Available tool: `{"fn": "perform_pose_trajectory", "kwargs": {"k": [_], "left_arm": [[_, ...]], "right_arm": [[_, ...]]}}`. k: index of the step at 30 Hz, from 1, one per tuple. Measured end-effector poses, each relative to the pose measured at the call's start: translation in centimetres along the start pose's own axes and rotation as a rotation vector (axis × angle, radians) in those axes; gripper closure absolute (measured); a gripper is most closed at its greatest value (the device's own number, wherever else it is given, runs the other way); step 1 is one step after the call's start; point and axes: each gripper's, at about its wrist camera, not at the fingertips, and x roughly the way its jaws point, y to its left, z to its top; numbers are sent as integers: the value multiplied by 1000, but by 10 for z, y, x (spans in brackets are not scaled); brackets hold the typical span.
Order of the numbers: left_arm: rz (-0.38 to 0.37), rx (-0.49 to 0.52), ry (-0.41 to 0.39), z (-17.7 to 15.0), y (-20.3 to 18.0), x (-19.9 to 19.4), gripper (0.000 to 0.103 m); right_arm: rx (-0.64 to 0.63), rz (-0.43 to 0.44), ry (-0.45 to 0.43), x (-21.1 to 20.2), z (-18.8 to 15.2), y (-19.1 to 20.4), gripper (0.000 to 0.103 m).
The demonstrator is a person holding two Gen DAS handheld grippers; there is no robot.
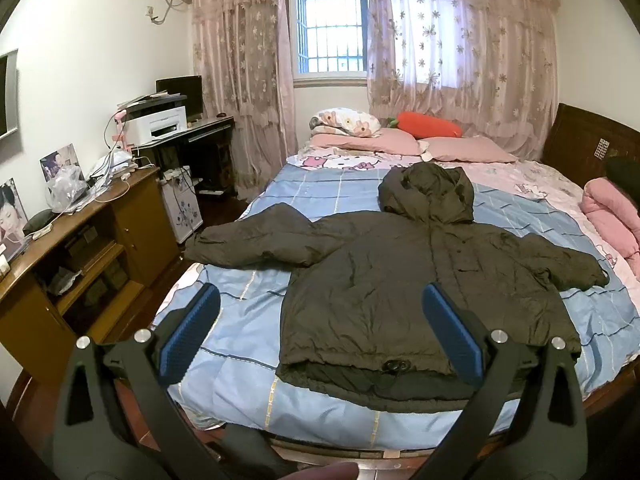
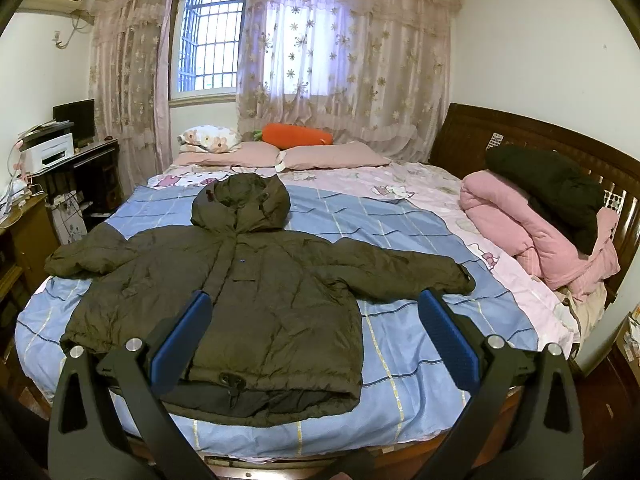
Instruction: Fold large clothes
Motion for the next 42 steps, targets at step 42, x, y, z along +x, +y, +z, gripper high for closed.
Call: {"fn": "perform_pose_trajectory", "kwargs": {"k": [42], "left_arm": [[-2, -3, 4, 2, 4, 0, 2]], "right_arm": [[4, -3, 4, 4, -1, -11, 1]]}}
